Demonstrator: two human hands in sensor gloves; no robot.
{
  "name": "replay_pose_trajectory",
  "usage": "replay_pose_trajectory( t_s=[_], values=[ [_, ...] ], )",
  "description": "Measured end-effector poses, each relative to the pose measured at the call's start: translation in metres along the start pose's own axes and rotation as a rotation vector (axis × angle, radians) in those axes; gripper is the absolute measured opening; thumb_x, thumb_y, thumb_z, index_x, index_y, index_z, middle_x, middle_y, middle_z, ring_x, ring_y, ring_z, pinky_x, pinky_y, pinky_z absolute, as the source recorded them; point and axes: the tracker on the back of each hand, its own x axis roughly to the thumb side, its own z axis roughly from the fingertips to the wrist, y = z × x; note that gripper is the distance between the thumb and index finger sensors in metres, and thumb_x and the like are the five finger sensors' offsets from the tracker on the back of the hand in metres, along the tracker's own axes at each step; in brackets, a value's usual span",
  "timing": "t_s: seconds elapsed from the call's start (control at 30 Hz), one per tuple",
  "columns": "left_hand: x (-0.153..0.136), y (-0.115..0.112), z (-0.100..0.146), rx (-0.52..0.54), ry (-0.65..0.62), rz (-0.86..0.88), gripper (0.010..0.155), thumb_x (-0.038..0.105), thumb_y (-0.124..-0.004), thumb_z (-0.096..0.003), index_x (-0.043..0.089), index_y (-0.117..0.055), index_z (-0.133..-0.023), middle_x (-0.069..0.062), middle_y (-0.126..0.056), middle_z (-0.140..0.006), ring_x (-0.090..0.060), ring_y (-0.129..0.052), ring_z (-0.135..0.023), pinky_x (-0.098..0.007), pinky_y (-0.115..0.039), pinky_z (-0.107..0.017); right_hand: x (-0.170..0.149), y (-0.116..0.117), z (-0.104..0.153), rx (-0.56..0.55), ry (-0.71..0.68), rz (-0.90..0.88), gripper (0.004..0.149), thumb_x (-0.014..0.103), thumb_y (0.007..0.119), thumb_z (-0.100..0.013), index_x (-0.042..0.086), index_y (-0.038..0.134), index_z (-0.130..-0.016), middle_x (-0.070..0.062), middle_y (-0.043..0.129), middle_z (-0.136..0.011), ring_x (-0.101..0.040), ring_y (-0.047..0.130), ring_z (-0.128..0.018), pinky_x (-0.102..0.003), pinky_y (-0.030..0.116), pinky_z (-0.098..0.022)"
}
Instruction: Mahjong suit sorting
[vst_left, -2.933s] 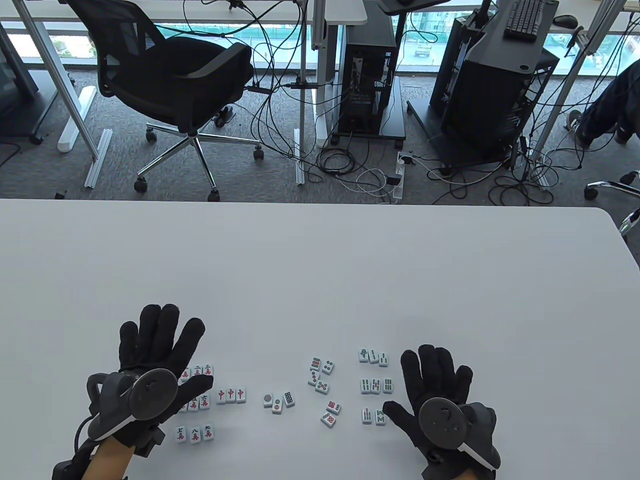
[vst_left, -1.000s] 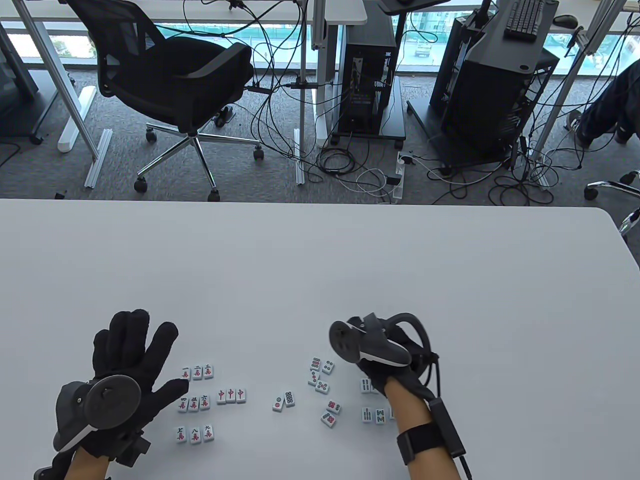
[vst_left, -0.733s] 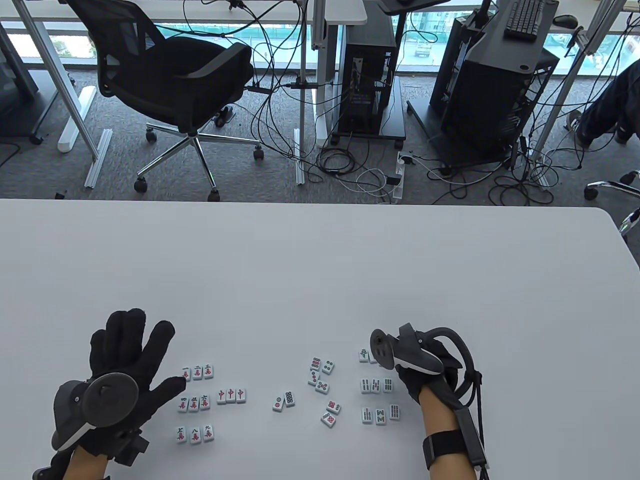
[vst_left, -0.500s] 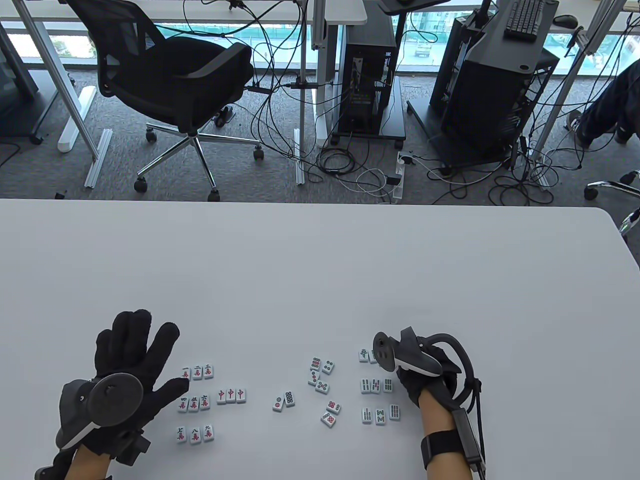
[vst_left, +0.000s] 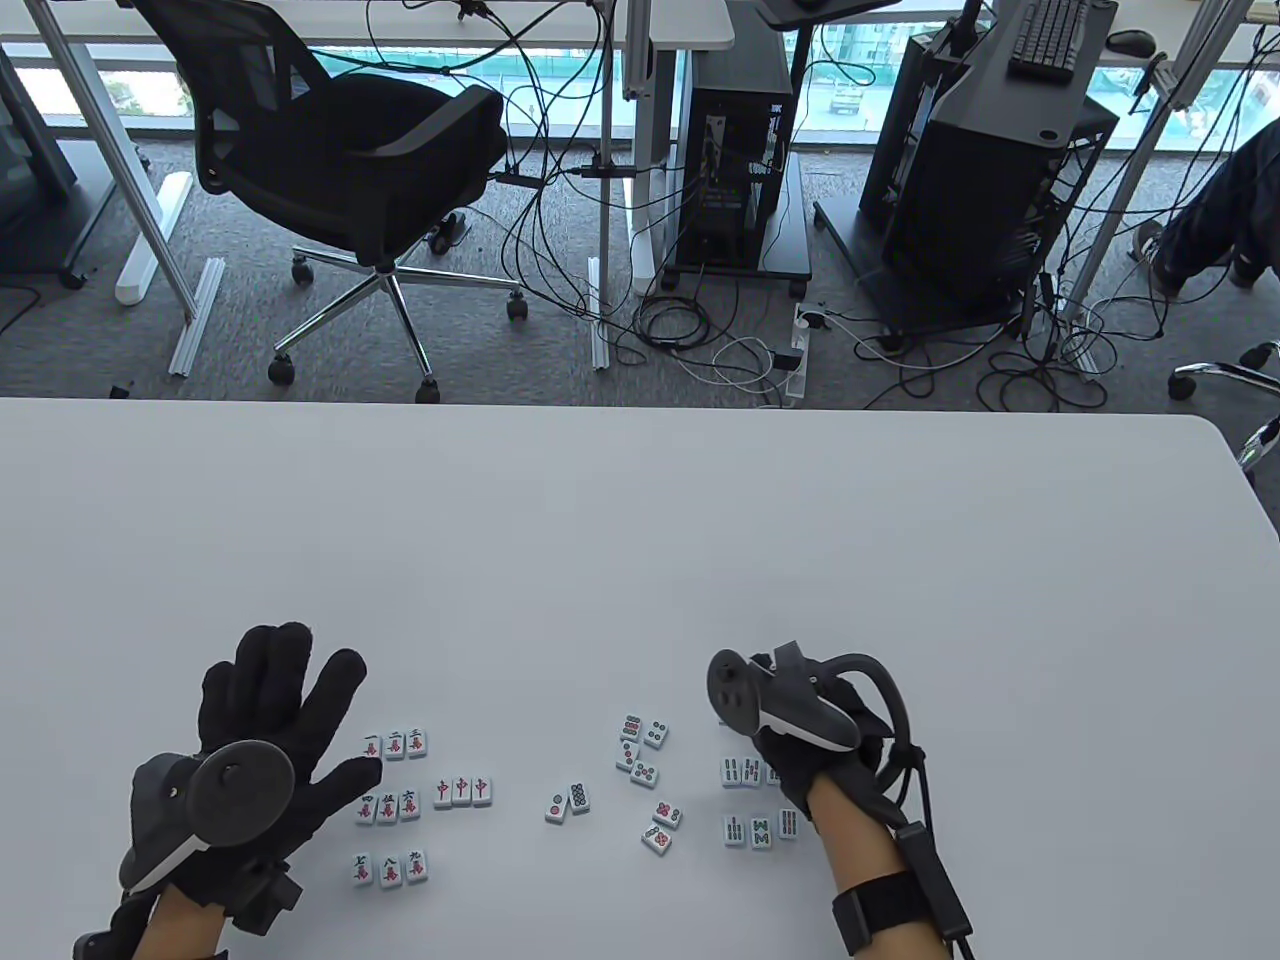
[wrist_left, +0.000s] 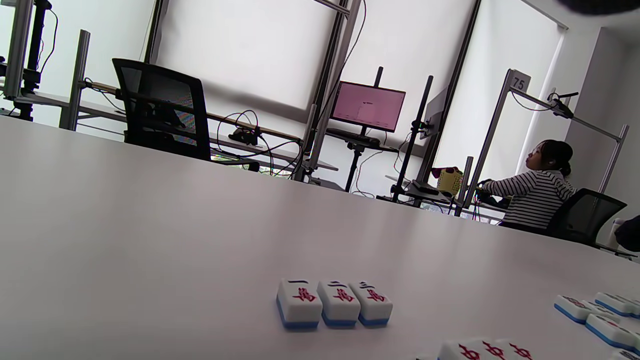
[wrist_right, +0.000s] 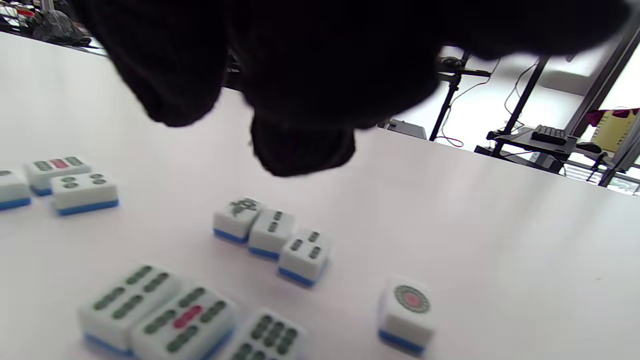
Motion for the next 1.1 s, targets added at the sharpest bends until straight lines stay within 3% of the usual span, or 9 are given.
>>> replay_pose_trajectory(
  t_s=[0.27,0.47,0.6,0.73,0.9,1.1],
  values=[
    [0.004,-0.001,0.000,-0.004,-0.016,-0.014,0.086,0.077,-0.060,-0.0344,0.045,-0.027,-0.108,0.015,0.007,-0.113,-0.018,0.009,-0.112,-0.058,-0.007,-0.080,0.119,0.007,-0.001,0.087,-0.301,0.014,0.066,0.043,0.083,-0.037,0.008,0.071,-0.091,-0.005,0.099,-0.043,-0.010,0.090,-0.010,-0.026,0.082,-0.006],
    [0.004,-0.002,0.000,-0.007,-0.021,-0.006,0.086,0.076,-0.062,-0.0347,0.045,-0.028,-0.107,0.014,0.005,-0.113,-0.019,0.007,-0.112,-0.058,-0.008,-0.081,0.165,0.018,-0.008,0.125,-0.338,0.141,0.068,0.046,0.084,-0.035,0.005,0.073,-0.089,-0.003,0.099,-0.035,-0.008,0.087,-0.004,-0.024,0.079,0.000],
    [0.005,-0.002,0.000,-0.009,-0.023,-0.009,0.086,0.075,-0.062,-0.0347,0.045,-0.028,-0.107,0.014,0.005,-0.114,-0.019,0.006,-0.112,-0.058,-0.009,-0.081,0.175,0.028,-0.015,0.198,-0.296,0.208,0.065,0.042,0.085,-0.036,0.002,0.074,-0.086,-0.003,0.099,-0.034,-0.007,0.086,-0.003,-0.024,0.079,0.001],
    [0.005,-0.004,-0.001,-0.023,-0.025,-0.008,0.085,0.074,-0.063,-0.0351,0.045,-0.029,-0.107,0.014,0.004,-0.114,-0.019,0.004,-0.113,-0.058,-0.010,-0.081,0.179,0.027,-0.018,0.161,-0.289,0.161,0.061,0.038,0.088,-0.035,-0.002,0.078,-0.080,-0.001,0.099,-0.031,-0.006,0.086,-0.001,-0.024,0.079,0.001],
    [0.007,-0.007,-0.001,-0.047,-0.028,-0.015,0.085,0.074,-0.064,-0.0351,0.046,-0.029,-0.107,0.014,0.004,-0.114,-0.019,0.004,-0.113,-0.058,-0.010,-0.081,0.170,0.023,-0.020,0.134,-0.297,0.073,0.060,0.039,0.089,-0.034,0.003,0.080,-0.080,0.000,0.099,-0.032,-0.006,0.087,-0.002,-0.023,0.080,0.001],
    [0.007,-0.006,-0.002,-0.042,-0.029,-0.010,0.085,0.073,-0.065,-0.0351,0.046,-0.030,-0.107,0.014,0.003,-0.114,-0.020,0.003,-0.113,-0.058,-0.010,-0.081,0.114,-0.019,-0.015,-0.103,-0.196,-0.132,0.060,0.037,0.090,-0.033,0.003,0.080,-0.081,-0.001,0.099,-0.034,-0.007,0.088,-0.003,-0.025,0.081,-0.001]
  ],
)
